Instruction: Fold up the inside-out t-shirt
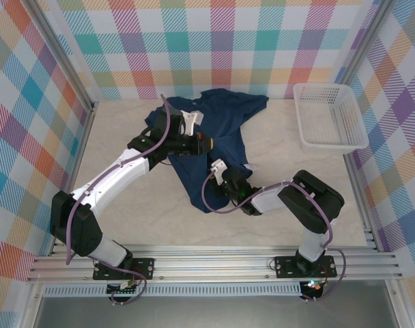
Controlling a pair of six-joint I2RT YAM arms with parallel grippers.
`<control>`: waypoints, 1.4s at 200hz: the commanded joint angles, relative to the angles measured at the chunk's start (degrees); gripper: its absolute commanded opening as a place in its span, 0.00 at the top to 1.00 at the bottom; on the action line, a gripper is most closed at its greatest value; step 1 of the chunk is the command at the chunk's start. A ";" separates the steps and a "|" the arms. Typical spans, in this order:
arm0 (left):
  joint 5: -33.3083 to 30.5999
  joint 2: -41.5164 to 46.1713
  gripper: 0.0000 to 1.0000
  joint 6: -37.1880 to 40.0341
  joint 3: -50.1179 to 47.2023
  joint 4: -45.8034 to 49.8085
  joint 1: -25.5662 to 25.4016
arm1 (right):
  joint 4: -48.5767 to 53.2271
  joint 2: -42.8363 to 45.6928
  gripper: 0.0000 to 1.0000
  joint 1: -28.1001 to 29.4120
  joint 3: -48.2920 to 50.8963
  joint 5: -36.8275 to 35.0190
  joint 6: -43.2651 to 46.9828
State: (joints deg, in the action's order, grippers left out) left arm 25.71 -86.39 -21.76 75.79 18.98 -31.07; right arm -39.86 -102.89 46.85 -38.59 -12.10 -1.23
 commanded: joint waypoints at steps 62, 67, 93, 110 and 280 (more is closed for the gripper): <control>2.11 5.35 1.00 0.29 -0.49 -0.23 0.40 | 3.21 -7.40 0.91 -5.63 -12.98 3.41 -0.49; 2.42 5.52 1.00 0.25 -0.52 -0.41 0.40 | 3.29 -7.81 0.91 -6.07 -13.36 3.14 -1.67; 3.17 6.10 1.00 0.46 -0.47 -0.50 0.31 | 4.21 -9.12 0.91 -6.40 -14.66 3.74 -4.41; 4.67 6.41 1.00 -0.10 -0.58 -1.55 0.23 | 6.41 -9.81 0.91 -6.27 -16.26 4.21 -6.47; -9.53 12.39 1.00 4.50 -2.54 0.73 -5.59 | 6.13 -8.62 0.81 -10.23 -15.62 14.45 -20.03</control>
State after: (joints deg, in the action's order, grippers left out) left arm 22.63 -77.49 -18.59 74.87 18.59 -36.29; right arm -26.70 -114.56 38.30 -57.65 -5.45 -17.76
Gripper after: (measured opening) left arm 0.052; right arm 0.173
